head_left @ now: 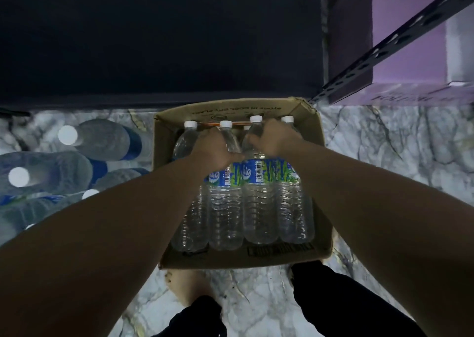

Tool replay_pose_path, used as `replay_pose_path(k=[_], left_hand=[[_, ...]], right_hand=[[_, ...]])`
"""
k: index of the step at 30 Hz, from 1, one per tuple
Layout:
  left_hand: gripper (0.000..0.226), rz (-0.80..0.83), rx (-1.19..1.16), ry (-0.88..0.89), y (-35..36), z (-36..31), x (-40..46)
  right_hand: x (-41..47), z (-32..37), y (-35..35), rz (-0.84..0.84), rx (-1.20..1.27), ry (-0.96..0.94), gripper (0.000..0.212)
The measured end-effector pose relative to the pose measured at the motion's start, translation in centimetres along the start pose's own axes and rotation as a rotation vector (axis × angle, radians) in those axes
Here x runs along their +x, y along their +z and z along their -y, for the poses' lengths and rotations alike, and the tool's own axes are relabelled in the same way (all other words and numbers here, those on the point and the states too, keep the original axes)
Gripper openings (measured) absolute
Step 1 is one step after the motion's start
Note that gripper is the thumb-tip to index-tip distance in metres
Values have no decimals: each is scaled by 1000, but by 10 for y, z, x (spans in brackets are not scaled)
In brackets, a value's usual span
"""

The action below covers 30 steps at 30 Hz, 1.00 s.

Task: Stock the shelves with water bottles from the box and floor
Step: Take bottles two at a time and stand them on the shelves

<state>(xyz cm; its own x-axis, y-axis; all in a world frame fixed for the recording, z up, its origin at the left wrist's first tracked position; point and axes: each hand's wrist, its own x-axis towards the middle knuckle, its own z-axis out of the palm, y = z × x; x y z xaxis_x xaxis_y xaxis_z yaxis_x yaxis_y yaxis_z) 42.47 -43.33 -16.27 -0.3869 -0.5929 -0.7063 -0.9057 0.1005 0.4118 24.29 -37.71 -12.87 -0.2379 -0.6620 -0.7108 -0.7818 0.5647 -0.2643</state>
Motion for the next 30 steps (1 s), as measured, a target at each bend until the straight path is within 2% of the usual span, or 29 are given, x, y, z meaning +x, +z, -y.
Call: replay_pose_path(k=[3, 5, 7, 10, 12, 14, 16, 18, 22, 30], left_hand=[[94, 32, -93, -76, -9, -3, -7], [88, 14, -252, -89, -19, -9, -27], [86, 5, -431, -69, -26, -13, -49], [70, 29, -652, -8, -29, -16, -78], [71, -1, -726, 23, -27, -17, -89], [76, -60, -766, 52, -26, -18, -96], [71, -92, -765, 56, -30, -17, -104], [63, -103, -766, 75, -36, -16, -117], [49, -186, -818, 91, -62, -25, -160], [50, -278, -788, 247, -187, -86, -282]], right_hand=[[-8, -1, -4, 11, 111, -10, 46], [-19, -3, -3, -3, 204, -12, 46], [-31, -7, 0, -52, 335, -6, 54], [-57, -11, 6, -48, 552, -27, 48], [-73, -10, 13, -50, 738, -41, 49], [-85, -5, 18, -150, 827, -62, 47], [-95, 1, 17, -251, 843, -70, 37], [-109, 9, 12, -281, 835, -96, 27], [-154, 31, -12, -381, 799, -158, 28], [-269, 94, -130, -426, 749, -330, 22]])
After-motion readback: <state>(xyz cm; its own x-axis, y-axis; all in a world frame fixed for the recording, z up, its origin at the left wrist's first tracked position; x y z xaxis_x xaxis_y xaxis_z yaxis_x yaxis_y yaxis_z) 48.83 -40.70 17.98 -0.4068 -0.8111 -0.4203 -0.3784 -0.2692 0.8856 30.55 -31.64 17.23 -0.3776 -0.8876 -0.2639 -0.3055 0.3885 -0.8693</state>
